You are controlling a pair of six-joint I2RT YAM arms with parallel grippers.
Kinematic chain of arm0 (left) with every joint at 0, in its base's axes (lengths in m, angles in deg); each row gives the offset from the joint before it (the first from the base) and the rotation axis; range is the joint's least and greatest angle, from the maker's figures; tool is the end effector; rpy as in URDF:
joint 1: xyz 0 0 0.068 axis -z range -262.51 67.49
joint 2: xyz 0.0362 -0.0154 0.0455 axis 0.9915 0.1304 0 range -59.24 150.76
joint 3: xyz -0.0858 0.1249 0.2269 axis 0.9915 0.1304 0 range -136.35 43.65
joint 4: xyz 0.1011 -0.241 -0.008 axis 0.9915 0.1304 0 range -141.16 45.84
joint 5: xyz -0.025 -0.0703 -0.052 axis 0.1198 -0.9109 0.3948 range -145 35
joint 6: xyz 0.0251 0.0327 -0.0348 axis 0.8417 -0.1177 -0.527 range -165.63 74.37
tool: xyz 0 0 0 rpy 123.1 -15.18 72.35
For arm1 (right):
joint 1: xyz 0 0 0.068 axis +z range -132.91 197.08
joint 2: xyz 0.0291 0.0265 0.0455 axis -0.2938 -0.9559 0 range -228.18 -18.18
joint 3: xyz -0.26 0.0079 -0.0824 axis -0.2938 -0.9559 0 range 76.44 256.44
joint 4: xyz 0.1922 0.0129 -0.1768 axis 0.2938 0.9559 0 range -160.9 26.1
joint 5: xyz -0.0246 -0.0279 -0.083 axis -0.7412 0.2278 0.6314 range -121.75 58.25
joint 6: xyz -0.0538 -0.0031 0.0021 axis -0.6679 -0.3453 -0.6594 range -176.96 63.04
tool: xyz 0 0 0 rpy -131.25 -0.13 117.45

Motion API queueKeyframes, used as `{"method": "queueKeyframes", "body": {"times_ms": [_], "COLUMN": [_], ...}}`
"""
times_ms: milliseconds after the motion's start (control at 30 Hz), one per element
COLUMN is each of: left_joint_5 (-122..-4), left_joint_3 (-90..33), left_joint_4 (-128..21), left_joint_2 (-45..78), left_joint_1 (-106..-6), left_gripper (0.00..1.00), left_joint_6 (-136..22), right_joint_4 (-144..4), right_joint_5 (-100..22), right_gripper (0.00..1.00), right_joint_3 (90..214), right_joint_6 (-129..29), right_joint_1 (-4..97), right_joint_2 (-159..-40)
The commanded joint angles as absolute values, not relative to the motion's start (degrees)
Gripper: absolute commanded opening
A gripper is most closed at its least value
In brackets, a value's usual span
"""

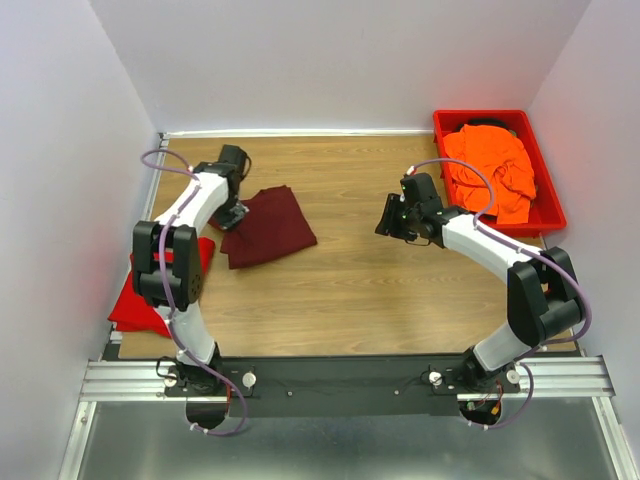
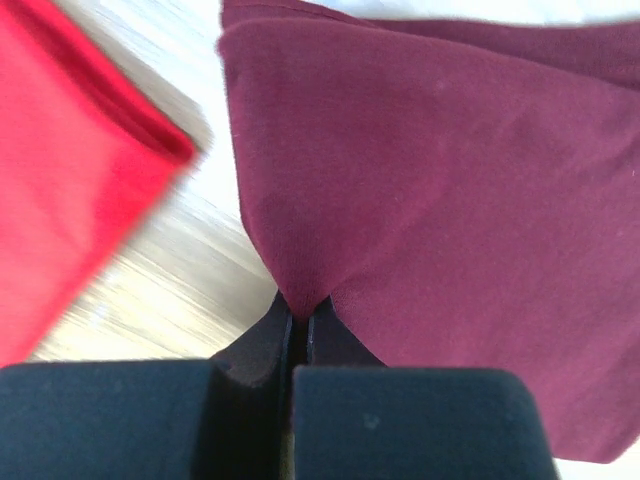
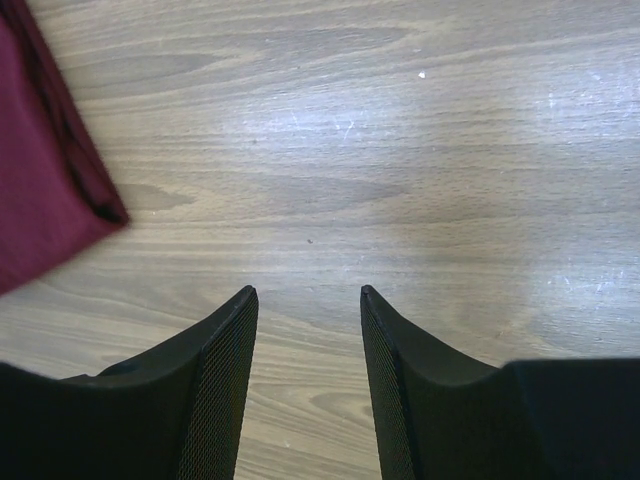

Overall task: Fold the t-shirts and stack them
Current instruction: Neatly place the folded tshirt to the corner

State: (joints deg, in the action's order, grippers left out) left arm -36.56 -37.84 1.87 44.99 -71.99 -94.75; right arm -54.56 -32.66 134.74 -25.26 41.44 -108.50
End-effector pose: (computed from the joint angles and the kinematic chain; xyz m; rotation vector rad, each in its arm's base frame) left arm 0.3566 -0.0548 0.2256 -0.9651 2.5863 0.2173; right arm 0.3040 0.1381 0.2166 0.1506 2.4639 0.4583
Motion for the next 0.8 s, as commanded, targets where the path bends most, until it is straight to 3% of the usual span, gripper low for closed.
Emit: {"method": "queueKeyframes", "body": {"times_ms": [0, 300, 767], "left_joint_5": [-36.2, -34.2, -31.9], "left_joint_3": [-41.2, -54.6, -47.4], "left_joint_4": [2.9, 9.6, 11.1], "left_joint_2": [45.0, 50.1, 40.3], "left_joint_1": [-77.8, -84.3, -90.9], "left_gripper": [0.00, 0.00, 0.00], "left_joint_6": [-95.5, -97.8, -97.6], "right_joint_4": [-54.8, -54.7, -54.9], "right_joint_5": [-34.7, -34.9, -36.3], "right_gripper": [0.52, 0.52, 0.52], "right_joint_3": [134.7, 135.1, 135.1], "right_joint_6": [-24.6, -25.0, -24.9], "right_joint_1": [41.3, 41.3, 41.3], "right_joint_2": [-108.1, -108.4, -109.5]}}
